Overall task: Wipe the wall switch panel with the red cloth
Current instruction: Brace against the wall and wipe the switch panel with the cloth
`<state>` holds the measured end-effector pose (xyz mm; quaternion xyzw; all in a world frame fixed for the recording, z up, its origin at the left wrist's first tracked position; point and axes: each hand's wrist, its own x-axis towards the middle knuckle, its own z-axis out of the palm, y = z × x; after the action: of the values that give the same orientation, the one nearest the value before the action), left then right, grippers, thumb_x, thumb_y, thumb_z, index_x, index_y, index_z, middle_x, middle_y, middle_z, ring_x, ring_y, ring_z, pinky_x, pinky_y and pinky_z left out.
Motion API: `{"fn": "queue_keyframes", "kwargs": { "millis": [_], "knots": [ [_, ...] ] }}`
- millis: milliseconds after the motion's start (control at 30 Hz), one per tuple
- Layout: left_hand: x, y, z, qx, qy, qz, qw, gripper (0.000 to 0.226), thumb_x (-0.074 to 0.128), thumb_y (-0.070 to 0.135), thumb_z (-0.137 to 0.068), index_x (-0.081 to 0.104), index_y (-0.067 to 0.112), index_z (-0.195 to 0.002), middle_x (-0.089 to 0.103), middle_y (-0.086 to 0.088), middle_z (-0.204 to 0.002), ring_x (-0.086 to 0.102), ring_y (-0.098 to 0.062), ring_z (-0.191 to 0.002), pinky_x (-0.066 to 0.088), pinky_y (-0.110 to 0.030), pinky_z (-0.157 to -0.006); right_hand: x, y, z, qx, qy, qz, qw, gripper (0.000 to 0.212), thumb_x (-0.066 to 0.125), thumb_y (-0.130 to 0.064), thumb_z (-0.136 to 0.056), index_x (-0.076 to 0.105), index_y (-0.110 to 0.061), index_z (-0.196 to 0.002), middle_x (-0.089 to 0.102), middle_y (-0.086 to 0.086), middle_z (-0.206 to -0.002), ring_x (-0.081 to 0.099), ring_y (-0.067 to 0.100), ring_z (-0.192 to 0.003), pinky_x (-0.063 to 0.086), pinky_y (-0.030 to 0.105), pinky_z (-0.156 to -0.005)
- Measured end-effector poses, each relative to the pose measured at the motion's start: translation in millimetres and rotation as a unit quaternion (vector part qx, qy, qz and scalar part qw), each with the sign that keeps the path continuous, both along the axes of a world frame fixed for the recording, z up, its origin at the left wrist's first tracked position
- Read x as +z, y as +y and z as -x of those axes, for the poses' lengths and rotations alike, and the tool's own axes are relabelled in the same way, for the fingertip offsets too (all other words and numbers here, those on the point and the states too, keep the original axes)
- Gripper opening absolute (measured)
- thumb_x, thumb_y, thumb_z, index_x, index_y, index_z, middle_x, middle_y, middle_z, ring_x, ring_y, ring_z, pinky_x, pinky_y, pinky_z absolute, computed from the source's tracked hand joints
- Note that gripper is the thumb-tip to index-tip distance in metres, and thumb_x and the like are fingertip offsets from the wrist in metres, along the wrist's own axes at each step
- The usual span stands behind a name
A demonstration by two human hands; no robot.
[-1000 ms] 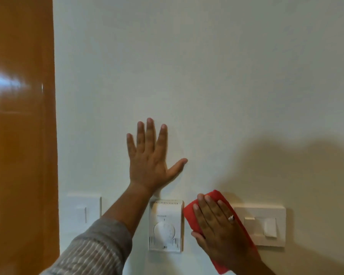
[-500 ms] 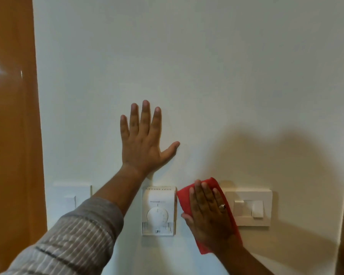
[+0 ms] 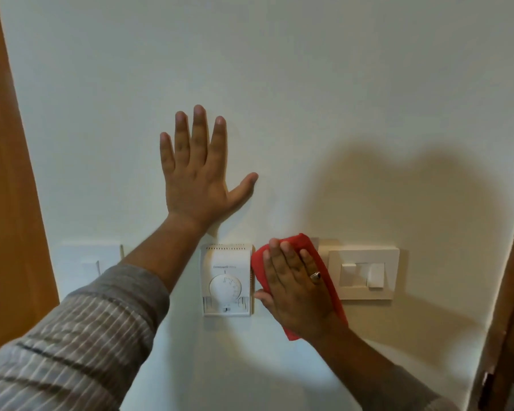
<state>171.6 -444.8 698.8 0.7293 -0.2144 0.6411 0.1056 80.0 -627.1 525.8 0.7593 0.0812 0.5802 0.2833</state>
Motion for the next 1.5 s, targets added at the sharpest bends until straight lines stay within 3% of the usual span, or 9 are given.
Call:
{"fn": "queue_keyframes", "kwargs": {
  "millis": [133,367,433,600,833,1033,1233,1433,1500],
  "knots": [
    [-0.3,3.3,1.5,0.002,0.003,-0.007,1.0,0.099,0.029,0.079,-0.093,0.015,0.01,-0.163,0.015,-0.026,-0.169,0.014,-0.049,-0.156,0.009,-0.065,-0.124,6.0,-29.8,11.6,0.044,0.06,0.162,0.984,0.069,0.044,-0.054,-0.101,0.034,-0.007,-0.15,0.027,0.013,-0.157,0.02,0.032,-0.15,0.014,0.047,-0.123],
    [-1.2,1.8,3.1,-0.006,0.001,0.002,1.0,0.097,0.033,0.077,-0.094,0.015,0.011,-0.163,0.016,-0.026,-0.169,0.014,-0.049,-0.155,0.01,-0.066,-0.123,-6.0,-13.3,8.6,-0.012,-0.003,-0.021,1.0,0.081,0.028,-0.059,-0.102,0.012,0.001,-0.154,0.011,0.022,-0.162,0.002,0.036,-0.152,0.004,0.048,-0.124],
    [-1.4,1.3,2.6,-0.008,0.001,0.003,1.0,0.097,0.034,0.077,-0.094,0.014,0.011,-0.163,0.016,-0.026,-0.169,0.014,-0.05,-0.155,0.009,-0.066,-0.123,-10.7,-16.1,9.1,-0.023,0.014,0.006,1.0,0.08,0.024,-0.059,-0.102,0.013,0.001,-0.154,0.013,0.021,-0.159,0.002,0.038,-0.151,0.004,0.049,-0.124],
    [-2.7,1.1,8.2,-0.012,0.013,-0.002,1.0,0.098,0.034,0.077,-0.094,0.016,0.009,-0.163,0.015,-0.027,-0.169,0.013,-0.05,-0.156,0.01,-0.067,-0.124,-7.5,-51.8,20.0,0.03,0.074,0.166,0.983,0.078,0.04,-0.057,-0.101,0.018,-0.004,-0.155,0.009,0.017,-0.163,0.011,0.033,-0.152,0.007,0.047,-0.124],
    [-2.0,-0.4,4.2,0.001,-0.005,0.003,1.0,0.101,0.035,0.079,-0.092,0.019,0.008,-0.162,0.018,-0.027,-0.168,0.017,-0.05,-0.155,0.012,-0.066,-0.123,-13.8,-21.5,2.4,0.001,0.018,0.064,0.998,0.084,0.035,-0.063,-0.099,0.02,-0.001,-0.154,0.01,0.019,-0.164,0.014,0.036,-0.151,0.004,0.05,-0.124],
    [-3.3,1.2,3.5,0.0,-0.011,0.0,1.0,0.101,0.036,0.079,-0.092,0.021,0.008,-0.162,0.02,-0.028,-0.168,0.019,-0.051,-0.154,0.013,-0.067,-0.122,-5.1,-48.7,22.8,0.027,0.072,0.162,0.984,0.079,0.047,-0.059,-0.097,0.026,-0.006,-0.152,0.03,0.013,-0.156,0.01,0.031,-0.152,0.007,0.046,-0.124],
    [-1.9,-1.3,0.9,0.01,-0.023,0.008,1.0,0.101,0.036,0.079,-0.092,0.023,0.008,-0.161,0.022,-0.028,-0.167,0.02,-0.051,-0.153,0.014,-0.067,-0.122,-7.9,-20.8,11.6,0.022,0.03,0.024,0.999,0.079,0.039,-0.063,-0.098,0.031,-0.004,-0.15,0.027,0.017,-0.159,0.016,0.033,-0.15,0.01,0.047,-0.123],
    [-2.3,1.8,3.1,0.004,-0.016,0.0,1.0,0.1,0.034,0.079,-0.092,0.022,0.007,-0.161,0.021,-0.028,-0.167,0.019,-0.052,-0.153,0.013,-0.068,-0.122,6.3,-57.8,27.3,0.035,0.133,0.224,0.965,0.075,0.043,-0.057,-0.098,0.025,-0.008,-0.152,0.026,0.009,-0.157,0.013,0.025,-0.15,0.006,0.043,-0.124],
    [-2.5,1.5,3.0,0.002,-0.015,0.0,1.0,0.1,0.034,0.079,-0.093,0.022,0.007,-0.162,0.021,-0.028,-0.167,0.019,-0.052,-0.153,0.013,-0.068,-0.122,1.5,-59.2,29.3,0.03,0.111,0.169,0.979,0.078,0.047,-0.059,-0.096,0.025,-0.007,-0.151,0.028,0.012,-0.156,0.012,0.028,-0.152,0.006,0.044,-0.124]
  ]
}}
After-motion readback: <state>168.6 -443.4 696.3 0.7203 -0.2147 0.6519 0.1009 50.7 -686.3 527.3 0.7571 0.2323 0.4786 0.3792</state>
